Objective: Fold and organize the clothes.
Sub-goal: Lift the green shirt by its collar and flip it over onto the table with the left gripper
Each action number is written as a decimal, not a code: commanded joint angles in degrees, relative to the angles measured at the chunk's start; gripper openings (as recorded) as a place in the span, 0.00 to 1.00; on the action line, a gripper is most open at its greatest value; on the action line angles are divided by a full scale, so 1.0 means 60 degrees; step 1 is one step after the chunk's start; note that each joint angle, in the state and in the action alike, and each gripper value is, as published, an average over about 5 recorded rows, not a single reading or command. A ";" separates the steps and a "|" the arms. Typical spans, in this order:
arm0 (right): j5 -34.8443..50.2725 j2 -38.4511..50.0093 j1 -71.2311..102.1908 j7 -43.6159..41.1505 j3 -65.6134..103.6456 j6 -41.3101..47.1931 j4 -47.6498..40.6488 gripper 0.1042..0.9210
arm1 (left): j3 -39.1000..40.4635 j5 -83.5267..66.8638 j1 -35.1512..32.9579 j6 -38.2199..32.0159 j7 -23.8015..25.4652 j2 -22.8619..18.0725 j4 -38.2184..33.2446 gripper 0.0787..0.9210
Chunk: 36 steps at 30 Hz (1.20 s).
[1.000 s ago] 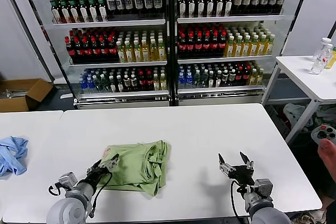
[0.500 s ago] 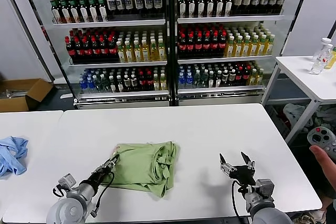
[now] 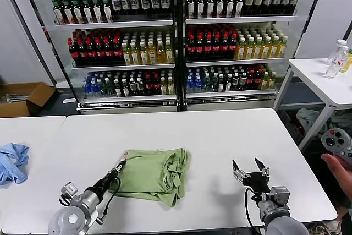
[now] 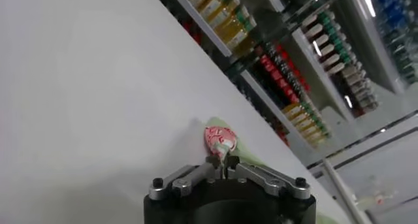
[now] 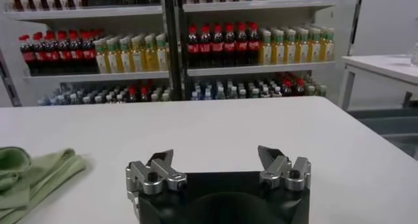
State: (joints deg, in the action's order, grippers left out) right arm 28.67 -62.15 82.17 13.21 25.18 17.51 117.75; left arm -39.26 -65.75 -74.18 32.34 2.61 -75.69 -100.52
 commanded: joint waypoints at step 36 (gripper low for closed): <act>0.0122 -0.0045 0.0963 -0.0007 0.1416 -0.0013 0.1301 0.88 | 0.5118 0.2140 0.3131 0.0045 -0.3881 -0.2536 -0.0697 0.02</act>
State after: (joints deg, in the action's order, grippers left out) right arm 29.50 -62.02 85.37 13.14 29.06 17.42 123.34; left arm -31.72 -52.25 -68.26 32.39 -12.15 -75.92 -114.12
